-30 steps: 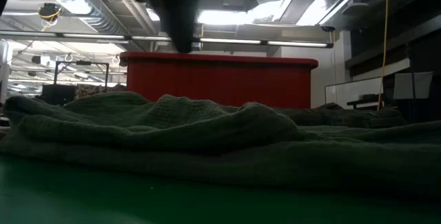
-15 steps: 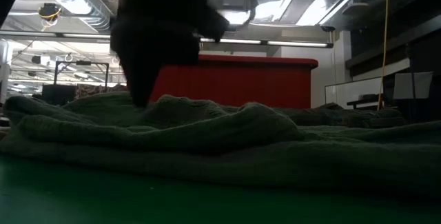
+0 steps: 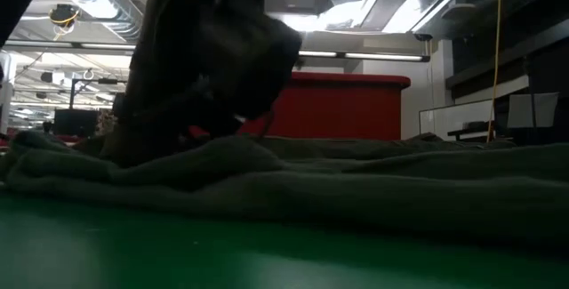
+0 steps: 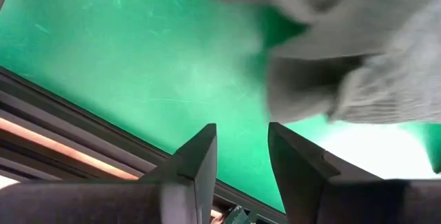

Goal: Fold Laundry from Bin
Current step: Fold the green shirt

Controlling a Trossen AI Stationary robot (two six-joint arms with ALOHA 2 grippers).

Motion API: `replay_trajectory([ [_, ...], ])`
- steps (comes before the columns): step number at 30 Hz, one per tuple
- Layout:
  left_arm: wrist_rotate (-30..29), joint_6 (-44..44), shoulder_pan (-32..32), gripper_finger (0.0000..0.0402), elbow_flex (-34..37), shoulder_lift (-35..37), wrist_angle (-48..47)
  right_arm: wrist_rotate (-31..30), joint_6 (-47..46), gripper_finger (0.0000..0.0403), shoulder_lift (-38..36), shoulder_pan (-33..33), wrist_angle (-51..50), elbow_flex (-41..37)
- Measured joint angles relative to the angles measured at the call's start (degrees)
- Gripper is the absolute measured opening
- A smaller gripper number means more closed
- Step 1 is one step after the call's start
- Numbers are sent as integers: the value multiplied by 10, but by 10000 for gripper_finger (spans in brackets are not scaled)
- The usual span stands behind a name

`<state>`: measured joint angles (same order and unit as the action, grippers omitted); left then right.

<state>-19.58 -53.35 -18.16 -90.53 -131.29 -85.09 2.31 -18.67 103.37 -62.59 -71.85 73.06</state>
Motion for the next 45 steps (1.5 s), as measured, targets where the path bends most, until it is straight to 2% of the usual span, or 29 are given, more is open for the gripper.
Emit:
replay_trajectory([
  [5, -24, 2, 32, 0, 21, 1, -53, -4, 18, 131, 0, 0, 0, 0],
  [12, -89, -16, 32, 0, -3, 50, -45, -14, 59, 131, 0, 0, -1, 0],
  [19, -52, -18, -17, 0, -57, 94, -43, -79, 87, 131, 0, 0, -1, 0],
  [22, -21, -28, -39, 0, -87, 95, -34, -80, 87, 131, 0, 0, -1, 0],
  [27, 17, 1, -68, 9, -101, 95, 146, -80, 86, 131, 0, 0, 0, 0],
  [31, 12, 90, -90, 50, -92, 95, 357, -79, 86, 131, 0, 0, 0, 0],
  [34, -5, 134, -102, 91, -88, 94, 477, -79, 86, 140, 0, 0, 0, 0],
  [38, -34, 186, -114, 149, -88, 89, 605, -87, 86, 181, 0, 0, 0, 0],
  [42, -37, 244, -120, 204, -88, 66, 699, -147, 84, 234, 0, 0, -2, 0],
  [45, -43, 283, -120, 233, -88, 49, 764, -168, 85, 262, 0, 1, -5, 0],
])
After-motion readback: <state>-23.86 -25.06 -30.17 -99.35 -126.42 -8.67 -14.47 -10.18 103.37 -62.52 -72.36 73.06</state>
